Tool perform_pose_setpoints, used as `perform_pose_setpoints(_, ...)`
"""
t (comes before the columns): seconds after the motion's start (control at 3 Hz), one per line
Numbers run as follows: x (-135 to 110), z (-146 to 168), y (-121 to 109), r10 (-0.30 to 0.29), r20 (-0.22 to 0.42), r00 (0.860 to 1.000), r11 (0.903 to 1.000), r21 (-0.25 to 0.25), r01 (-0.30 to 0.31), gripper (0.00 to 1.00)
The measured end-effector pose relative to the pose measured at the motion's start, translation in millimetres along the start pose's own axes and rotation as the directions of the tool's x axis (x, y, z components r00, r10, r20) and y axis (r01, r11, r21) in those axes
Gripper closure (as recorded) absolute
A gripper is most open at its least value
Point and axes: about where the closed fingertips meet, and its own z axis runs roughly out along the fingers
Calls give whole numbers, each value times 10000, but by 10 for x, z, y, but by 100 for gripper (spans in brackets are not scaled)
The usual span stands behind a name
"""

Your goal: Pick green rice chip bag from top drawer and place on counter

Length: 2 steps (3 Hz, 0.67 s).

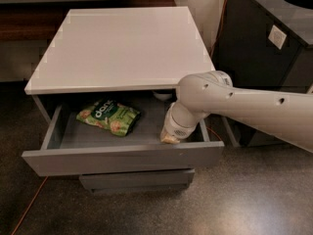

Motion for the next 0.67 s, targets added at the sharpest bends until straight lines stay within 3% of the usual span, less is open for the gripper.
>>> perform_pose_setpoints(0.67,147,-90,418,309,-164,9994,9971,-692,-320,100)
